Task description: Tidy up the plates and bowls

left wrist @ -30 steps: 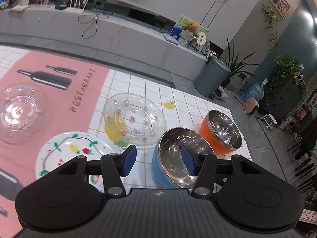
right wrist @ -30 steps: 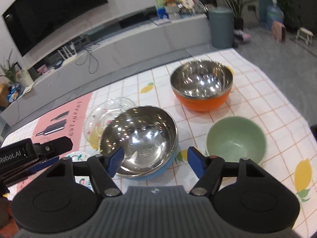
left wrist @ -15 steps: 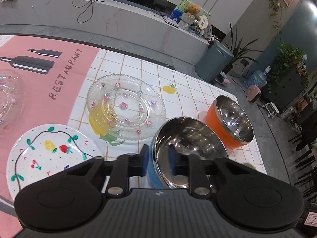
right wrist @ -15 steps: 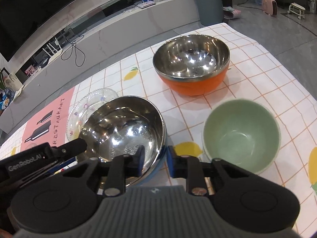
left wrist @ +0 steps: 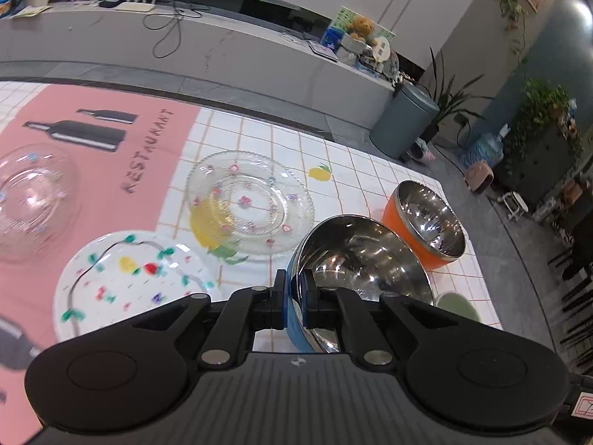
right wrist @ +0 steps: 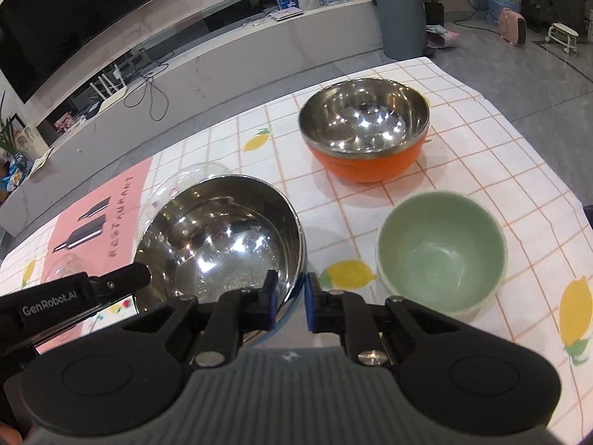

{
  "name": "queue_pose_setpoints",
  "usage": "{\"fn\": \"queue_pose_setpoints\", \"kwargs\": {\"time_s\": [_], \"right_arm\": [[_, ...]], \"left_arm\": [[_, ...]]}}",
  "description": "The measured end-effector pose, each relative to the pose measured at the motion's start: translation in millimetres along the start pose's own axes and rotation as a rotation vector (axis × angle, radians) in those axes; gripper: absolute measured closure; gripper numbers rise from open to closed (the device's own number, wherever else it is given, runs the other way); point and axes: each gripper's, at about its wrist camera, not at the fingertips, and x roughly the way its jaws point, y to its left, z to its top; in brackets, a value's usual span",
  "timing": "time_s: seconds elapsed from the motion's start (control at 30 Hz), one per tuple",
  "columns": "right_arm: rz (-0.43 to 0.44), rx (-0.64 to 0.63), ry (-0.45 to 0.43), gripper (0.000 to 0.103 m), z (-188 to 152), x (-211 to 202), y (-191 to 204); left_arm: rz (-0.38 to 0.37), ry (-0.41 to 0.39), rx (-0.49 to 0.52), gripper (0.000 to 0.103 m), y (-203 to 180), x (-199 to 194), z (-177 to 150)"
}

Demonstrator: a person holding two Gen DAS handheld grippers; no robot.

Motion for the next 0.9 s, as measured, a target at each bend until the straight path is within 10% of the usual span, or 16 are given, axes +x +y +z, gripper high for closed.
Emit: {"fn": "queue_pose_setpoints", "kwargs": {"time_s": [0.9], "right_arm": [[0.196, -0.182, 0.185, 0.091, -114, -57, 91]], "left_arm": [[0.211, 0.014, -0.229, 0.097, 99, -123, -85]]}}
